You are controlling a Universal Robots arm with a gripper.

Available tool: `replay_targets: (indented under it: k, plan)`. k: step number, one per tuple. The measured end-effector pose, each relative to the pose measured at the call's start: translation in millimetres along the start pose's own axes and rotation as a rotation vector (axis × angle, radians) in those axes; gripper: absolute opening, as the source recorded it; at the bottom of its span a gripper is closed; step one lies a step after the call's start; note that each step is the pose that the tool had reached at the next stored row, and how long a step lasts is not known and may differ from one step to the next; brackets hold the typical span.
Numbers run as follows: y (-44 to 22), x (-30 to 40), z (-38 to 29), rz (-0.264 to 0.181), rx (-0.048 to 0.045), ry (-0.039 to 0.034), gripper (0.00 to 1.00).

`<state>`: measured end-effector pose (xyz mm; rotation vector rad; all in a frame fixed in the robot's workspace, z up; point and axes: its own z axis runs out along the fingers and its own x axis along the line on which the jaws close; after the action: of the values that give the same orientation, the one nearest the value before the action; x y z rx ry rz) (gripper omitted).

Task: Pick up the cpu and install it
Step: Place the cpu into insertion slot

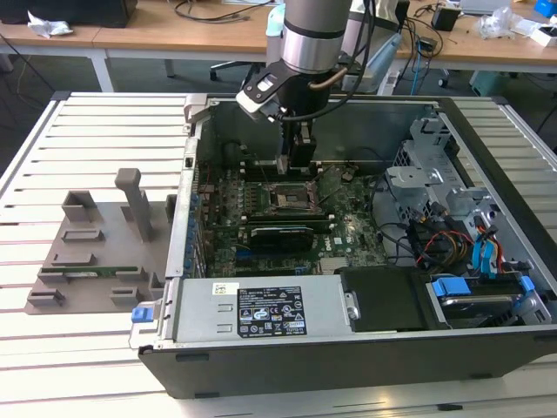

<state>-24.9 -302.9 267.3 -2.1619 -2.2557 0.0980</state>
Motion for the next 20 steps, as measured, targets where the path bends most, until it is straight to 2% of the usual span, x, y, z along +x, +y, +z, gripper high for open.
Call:
replay_targets:
  k: [3, 6, 7, 8, 9, 14, 20]
  plan:
    - [1.2, 7.7, 1.2, 0.0, 0.0002, -0.0037, 0.55]
    - [1.7, 10.4, 2.5, 0.0, 0.0016, -0.0106, 0.55]
    - [2.0, 10.4, 3.9, 0.0, 0.0013, -0.0113, 0.55]
    - [2.7, 10.7, 6.1, 0.0, -0.0004, -0.0081, 0.55]
    - [2.6, 8.6, 6.1, 0.001, 0.0001, -0.01, 0.55]
    - [1.9, -7.2, 6.7, 0.001, 0.0004, -0.0104, 0.55]
    - [1.8, -8.3, 6.9, 0.001, 0.0004, -0.0104, 0.55]
